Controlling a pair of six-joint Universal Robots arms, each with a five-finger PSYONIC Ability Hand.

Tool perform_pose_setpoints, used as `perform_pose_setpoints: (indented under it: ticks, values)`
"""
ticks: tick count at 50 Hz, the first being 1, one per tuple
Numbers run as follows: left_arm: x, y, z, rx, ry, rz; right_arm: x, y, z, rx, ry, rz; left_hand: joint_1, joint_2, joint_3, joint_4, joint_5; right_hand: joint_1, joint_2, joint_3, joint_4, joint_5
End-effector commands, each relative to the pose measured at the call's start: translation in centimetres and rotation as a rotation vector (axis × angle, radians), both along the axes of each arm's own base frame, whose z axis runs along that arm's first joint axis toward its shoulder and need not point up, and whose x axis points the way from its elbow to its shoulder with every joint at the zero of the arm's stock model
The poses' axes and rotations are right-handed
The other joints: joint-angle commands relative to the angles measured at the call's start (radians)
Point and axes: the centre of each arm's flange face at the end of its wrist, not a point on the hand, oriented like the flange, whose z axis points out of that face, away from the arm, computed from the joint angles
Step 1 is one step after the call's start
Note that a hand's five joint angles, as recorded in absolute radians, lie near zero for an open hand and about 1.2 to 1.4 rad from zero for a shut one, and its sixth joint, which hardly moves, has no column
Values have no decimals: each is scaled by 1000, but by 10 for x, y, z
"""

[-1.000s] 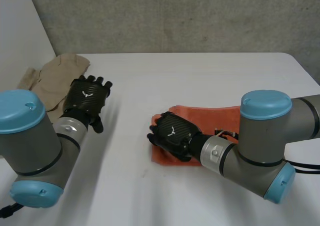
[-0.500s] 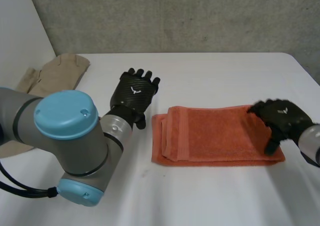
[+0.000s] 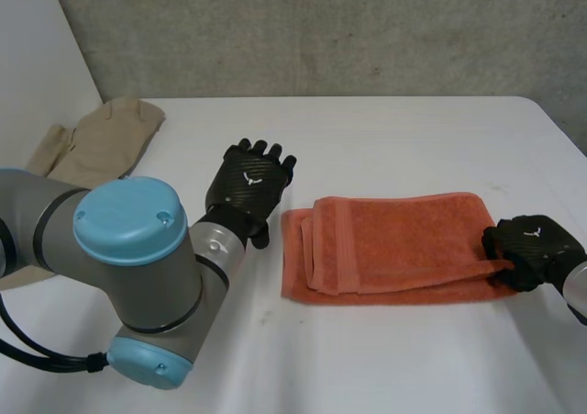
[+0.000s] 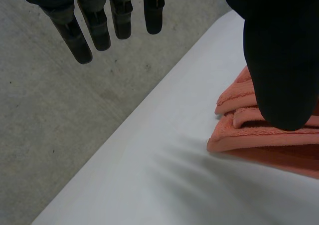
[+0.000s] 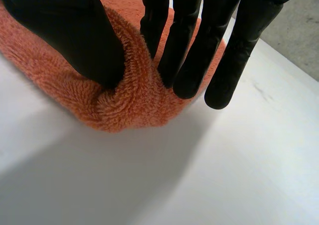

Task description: Fold the laundry.

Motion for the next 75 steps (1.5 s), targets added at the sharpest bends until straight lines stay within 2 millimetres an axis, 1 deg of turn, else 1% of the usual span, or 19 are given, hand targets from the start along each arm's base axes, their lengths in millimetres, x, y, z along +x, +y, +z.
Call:
perform_pose_setpoints:
  ticks: [1,6,7,14,19,23,25,28,31,33,34,37,38,40,45,46,50,60,75]
  values:
    - [5,2,2,4,-2,11,-2,-8,10,-80,148,10,-15,-27,-32,-26,-45,556,233,217,208,238]
    - [12,2,7,-2,2,37,45,0,51,-266,252,129,-16,-28,-33,-27,-46,556,233,217,208,238]
    - [14,0,9,-6,5,43,69,9,64,-327,261,193,-16,-28,-33,-27,-46,556,233,217,208,238]
    - [21,-3,20,-27,23,66,145,52,87,-499,284,464,-16,-28,-33,-27,-46,556,233,217,208,238]
    - [28,-7,30,-46,42,99,209,117,65,-568,317,761,-16,-28,-33,-27,-46,556,233,217,208,238]
    - [36,-13,33,-44,63,160,227,143,36,-521,338,862,-15,-27,-32,-26,-45,525,203,186,177,207]
    - [38,-14,34,-42,70,177,228,145,27,-496,344,874,-16,-28,-33,-27,-46,270,-52,-69,-77,-48]
    - [39,-15,34,-38,80,187,229,144,24,-476,322,862,-15,-27,-32,-26,-45,128,-194,-210,-219,-189]
    - [38,-14,34,-37,79,186,227,136,32,-426,242,774,-15,-27,-32,-26,-45,-340,-662,-679,-688,-658]
    - [38,-14,34,-35,80,184,221,122,41,-391,179,673,-16,-28,-33,-27,-46,-465,-787,-804,-812,-782]
    - [38,-14,33,-34,79,184,205,95,55,-360,105,523,-16,-28,-33,-27,-46,-471,-793,-810,-818,-788]
    - [38,-14,33,-34,79,183,165,52,77,-312,-26,287,-16,-28,-33,-27,-46,-486,-808,-824,-833,-803]
    - [38,-14,33,-33,78,181,140,33,85,-277,-106,176,-16,-28,-33,-27,-46,-483,-805,-822,-830,-800]
    - [38,-13,32,-31,77,178,118,20,88,-241,-177,95,-16,-28,-33,-27,-46,-471,-793,-810,-818,-789]
    - [36,-11,30,-26,77,168,61,-8,77,-174,-212,-3,-15,-27,-32,-26,-45,-453,-775,-792,-801,-771]
    - [36,-11,30,-25,76,168,40,-13,69,-145,-194,-19,-15,-27,-32,-26,-45,-445,-767,-783,-792,-762]
    - [36,-9,25,-6,82,166,5,-11,49,-86,-133,-5,-15,-27,-32,-26,-45,-392,-714,-731,-739,-710]
    - [36,-9,23,11,97,167,-18,0,5,-4,16,55,-15,-27,-32,-26,-45,-342,-664,-681,-689,-659]
    - [37,-8,19,17,92,166,-20,-6,-5,-29,24,57,-15,-27,-32,-26,-45,-75,-397,-414,-423,-393]
